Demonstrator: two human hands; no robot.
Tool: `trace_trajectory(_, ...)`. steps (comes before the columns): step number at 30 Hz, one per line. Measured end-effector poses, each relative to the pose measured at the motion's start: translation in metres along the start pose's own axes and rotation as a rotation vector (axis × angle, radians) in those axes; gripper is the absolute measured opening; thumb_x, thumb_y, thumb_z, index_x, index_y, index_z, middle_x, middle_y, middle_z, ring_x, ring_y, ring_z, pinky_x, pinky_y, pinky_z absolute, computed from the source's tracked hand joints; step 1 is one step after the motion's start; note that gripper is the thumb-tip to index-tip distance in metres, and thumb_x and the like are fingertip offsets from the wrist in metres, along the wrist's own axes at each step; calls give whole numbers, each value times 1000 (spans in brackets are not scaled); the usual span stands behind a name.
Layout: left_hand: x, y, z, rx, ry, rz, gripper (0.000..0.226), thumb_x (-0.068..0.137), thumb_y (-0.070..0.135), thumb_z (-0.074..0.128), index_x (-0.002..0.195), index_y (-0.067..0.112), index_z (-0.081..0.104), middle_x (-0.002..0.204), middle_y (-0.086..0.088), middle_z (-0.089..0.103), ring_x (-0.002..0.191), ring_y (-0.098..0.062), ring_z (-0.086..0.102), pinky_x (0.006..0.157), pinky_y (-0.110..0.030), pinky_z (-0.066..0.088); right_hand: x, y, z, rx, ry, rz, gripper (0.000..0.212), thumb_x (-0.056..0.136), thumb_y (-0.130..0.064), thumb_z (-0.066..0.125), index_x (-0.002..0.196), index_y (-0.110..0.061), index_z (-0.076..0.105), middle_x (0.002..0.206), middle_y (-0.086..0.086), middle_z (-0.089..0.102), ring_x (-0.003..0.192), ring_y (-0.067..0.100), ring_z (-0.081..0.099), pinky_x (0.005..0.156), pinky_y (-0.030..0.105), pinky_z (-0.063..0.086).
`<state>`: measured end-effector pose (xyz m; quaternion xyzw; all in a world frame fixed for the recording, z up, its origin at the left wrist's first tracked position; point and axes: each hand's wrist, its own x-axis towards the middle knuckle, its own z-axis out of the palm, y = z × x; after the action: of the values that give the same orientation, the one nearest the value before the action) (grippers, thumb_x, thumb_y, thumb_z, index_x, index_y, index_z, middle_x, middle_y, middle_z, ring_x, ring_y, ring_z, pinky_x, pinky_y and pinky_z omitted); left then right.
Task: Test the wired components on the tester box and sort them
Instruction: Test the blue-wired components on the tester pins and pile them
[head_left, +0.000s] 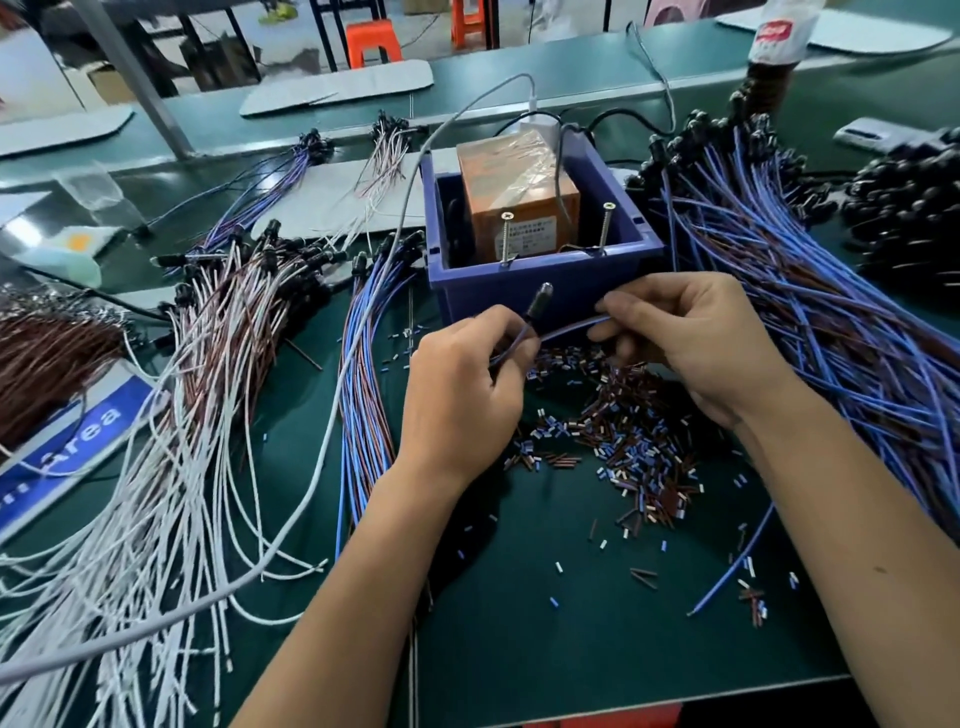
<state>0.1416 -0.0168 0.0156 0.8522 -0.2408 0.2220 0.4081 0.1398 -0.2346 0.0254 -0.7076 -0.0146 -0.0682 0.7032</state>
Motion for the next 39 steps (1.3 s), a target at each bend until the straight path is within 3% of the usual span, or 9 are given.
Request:
trace_trajectory(5,-1,2,-1,-21,-66,-40,12,93,17,66,81,15,66,63,12,57,57,-8,49,55,-28,37,3,5,-3,-162,-8,-114,13,102,-9,63,92,-9,71,65,8,70,42,13,48,46,26,47)
trace_trajectory(11,-2,4,-3,-92,-106,-48,14,93,15,66,79,18,67,62,9,62,55,-9,52,54,-22,36,0,3,-8,-97,-73,-161,7,102,-14,62,98,-13,68,60,11,62,40,14,39,44,29,39)
trace_trajectory(19,-3,5,-4,-159,-111,1,12,93,11,66,82,16,68,66,7,64,62,-18,61,57,-38,49,-1,4,-14,-75,-124,-168,7,101,-11,62,99,-12,69,63,15,64,39,14,38,42,26,42)
trace_trajectory(24,-1,-3,-18,-264,72,-32,15,95,8,65,80,11,66,66,3,62,59,-22,56,54,-40,45,4,2,-34,-7,46,-213,19,105,-10,59,93,-21,69,58,4,60,36,11,35,38,20,37)
trace_trajectory(27,-3,1,-15,-350,180,-66,16,97,10,65,81,11,67,69,3,68,57,-23,59,52,-41,46,0,3,-32,-78,-45,-156,12,98,-28,71,90,-19,70,52,7,58,33,12,36,36,20,35)
trace_trajectory(30,-4,9,-4,-366,194,-104,16,98,12,66,82,13,67,73,5,73,52,-26,57,47,-40,43,-6,2,-13,-162,-156,-139,24,90,-39,77,96,-15,75,51,5,57,34,15,39,36,21,35)
trace_trajectory(32,-4,11,1,-342,161,-108,15,99,13,67,84,13,69,74,8,74,54,-16,61,49,-33,47,-9,0,6,-27,-185,-173,21,93,-32,76,105,-15,78,55,8,59,34,15,38,37,20,35)
trace_trajectory(35,-4,12,5,-326,125,-96,12,96,8,69,86,13,72,76,9,75,69,-11,72,61,-27,56,-13,0,30,225,-133,-155,15,93,-26,71,99,-16,80,61,9,61,34,12,39,37,18,35)
trace_trajectory(39,-4,15,8,-367,106,-111,12,97,7,68,87,12,73,78,7,76,75,-15,75,68,-30,59,-13,0,37,242,-103,-140,11,94,-25,72,91,-18,80,65,5,61,36,10,40,38,19,35)
